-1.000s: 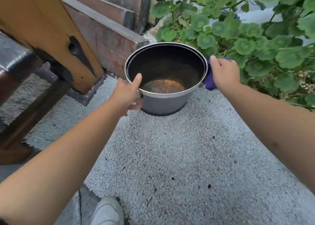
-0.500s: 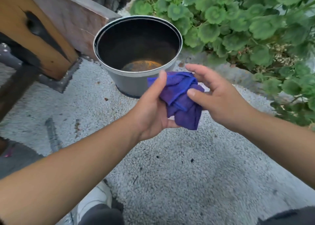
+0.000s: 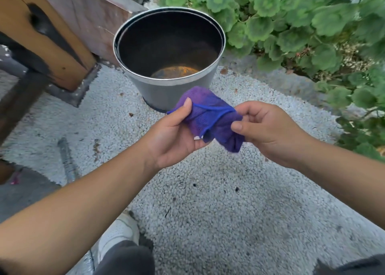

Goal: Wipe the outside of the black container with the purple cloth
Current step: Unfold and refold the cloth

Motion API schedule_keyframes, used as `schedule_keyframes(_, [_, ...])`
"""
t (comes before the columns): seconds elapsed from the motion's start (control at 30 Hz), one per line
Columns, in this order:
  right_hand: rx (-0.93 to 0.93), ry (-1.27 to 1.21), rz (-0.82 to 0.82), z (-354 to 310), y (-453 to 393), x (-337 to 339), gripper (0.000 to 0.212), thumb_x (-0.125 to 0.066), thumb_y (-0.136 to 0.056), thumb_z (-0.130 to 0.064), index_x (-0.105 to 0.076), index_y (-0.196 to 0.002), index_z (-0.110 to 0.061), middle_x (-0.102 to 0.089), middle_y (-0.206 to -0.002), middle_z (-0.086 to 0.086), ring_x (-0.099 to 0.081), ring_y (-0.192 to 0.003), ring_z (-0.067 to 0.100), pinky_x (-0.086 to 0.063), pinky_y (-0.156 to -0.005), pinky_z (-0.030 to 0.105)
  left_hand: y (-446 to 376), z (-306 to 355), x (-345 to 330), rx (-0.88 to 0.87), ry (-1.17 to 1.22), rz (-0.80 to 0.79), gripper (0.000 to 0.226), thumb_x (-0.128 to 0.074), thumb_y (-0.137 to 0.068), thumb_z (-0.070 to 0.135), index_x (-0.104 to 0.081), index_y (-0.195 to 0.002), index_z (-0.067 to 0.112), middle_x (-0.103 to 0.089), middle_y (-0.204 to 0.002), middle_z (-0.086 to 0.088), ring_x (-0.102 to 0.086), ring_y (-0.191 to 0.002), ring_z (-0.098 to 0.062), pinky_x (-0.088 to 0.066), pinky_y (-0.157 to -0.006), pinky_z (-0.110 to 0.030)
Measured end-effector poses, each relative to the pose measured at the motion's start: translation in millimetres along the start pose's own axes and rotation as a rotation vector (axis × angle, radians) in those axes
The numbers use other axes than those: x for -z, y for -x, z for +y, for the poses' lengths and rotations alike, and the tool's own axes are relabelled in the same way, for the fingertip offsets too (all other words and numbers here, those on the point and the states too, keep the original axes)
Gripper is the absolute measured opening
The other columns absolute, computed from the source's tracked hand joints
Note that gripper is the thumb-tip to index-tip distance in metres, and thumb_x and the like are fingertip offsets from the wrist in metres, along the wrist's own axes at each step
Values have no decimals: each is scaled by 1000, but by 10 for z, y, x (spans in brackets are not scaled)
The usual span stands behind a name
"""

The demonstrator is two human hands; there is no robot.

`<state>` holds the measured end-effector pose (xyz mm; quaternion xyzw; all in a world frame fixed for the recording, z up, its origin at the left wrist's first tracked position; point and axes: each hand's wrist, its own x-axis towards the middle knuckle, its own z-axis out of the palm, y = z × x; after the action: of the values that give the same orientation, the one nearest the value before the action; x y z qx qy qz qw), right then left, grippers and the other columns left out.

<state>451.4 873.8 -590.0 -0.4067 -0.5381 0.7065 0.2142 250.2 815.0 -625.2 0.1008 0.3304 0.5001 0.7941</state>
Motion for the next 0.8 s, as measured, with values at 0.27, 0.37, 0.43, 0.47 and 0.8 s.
schedule_keyframes(0.27, [205,610,-27,0,28,-167,73,-83,-59,-51,-45,-122,-45,-44,-134,-12,-43,-122,-8,-43,-100,26,49,65,117,-50,-13,27,39,-56,-93,35,-70,-116,6,-70,-121,-15,-68,-111,-29,-56,-93,-43])
schedule_keyframes(0.37, [-81,239,-164,41,-86,-159,119,-86,-46,-65,-27,-145,-34,-38,-152,-4,-36,-138,1,-29,-115,39,129,230,162,-71,-58,-86,41,-80,-79,27,-69,-114,9,-73,-111,-13,-71,-101,-28,-58,-87,-42])
schedule_keyframes(0.43, [-233,-171,-272,99,-147,-122,117,-93,-49,-51,-36,-145,-18,-55,-142,10,-51,-132,25,-35,-113,45,167,353,191,-82,-144,-151,42,-86,-72,25,-68,-107,13,-72,-101,-8,-71,-93,-22,-60,-80,-36])
schedule_keyframes(0.47, [-278,-296,-288,137,-164,-116,106,-95,-51,-40,-45,-140,-13,-59,-136,13,-56,-126,29,-40,-109,45,185,400,202,-95,-199,-172,35,-85,-74,25,-68,-103,16,-72,-97,-5,-71,-89,-19,-60,-76,-33])
schedule_keyframes(0.8, [-244,-381,155,-615,84,-215,41,-65,-72,3,-56,-109,-9,-73,-94,7,-71,-83,22,-59,-70,33,623,595,-203,-146,-611,357,19,-71,-86,5,-71,-102,15,-77,-98,-2,-71,-91,-17,-58,-82,-35])
